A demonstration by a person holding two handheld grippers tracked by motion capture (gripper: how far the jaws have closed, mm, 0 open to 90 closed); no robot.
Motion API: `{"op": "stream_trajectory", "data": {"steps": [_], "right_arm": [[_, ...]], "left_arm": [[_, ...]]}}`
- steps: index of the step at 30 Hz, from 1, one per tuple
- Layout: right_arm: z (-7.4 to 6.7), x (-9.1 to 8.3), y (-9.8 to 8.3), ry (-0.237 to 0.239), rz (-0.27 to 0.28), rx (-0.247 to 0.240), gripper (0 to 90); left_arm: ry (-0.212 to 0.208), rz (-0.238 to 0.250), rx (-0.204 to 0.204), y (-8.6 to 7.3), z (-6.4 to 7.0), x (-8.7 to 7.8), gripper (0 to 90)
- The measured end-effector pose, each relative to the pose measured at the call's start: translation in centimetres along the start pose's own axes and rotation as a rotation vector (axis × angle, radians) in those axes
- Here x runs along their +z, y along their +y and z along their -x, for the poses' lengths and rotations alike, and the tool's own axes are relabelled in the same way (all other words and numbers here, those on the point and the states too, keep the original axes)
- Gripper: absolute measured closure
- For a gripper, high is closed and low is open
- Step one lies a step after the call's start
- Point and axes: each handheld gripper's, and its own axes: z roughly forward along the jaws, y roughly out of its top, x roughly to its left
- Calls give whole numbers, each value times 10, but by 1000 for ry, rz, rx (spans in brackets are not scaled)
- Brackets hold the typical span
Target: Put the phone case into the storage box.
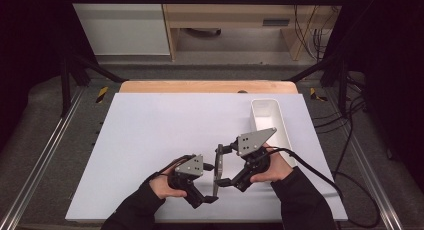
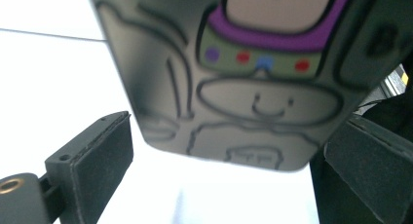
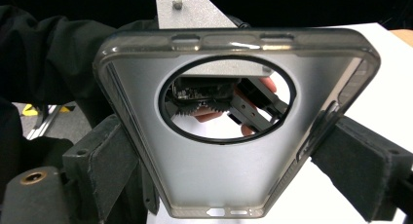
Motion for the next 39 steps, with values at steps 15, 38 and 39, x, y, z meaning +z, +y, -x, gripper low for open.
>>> {"op": "stream_trajectory", "data": {"steps": [15,38,39], "right_arm": [[5,-18,7,-147,44,25,119],[10,-42,15,-381,88,104,118],[10,-43,15,-392,88,109,118]], "left_arm": [[129,98,-92,-19,-5,-40,19],[498,251,-264,-59,-8,-107,18],[510,262,-274,-61,-8,-110,18]]}}
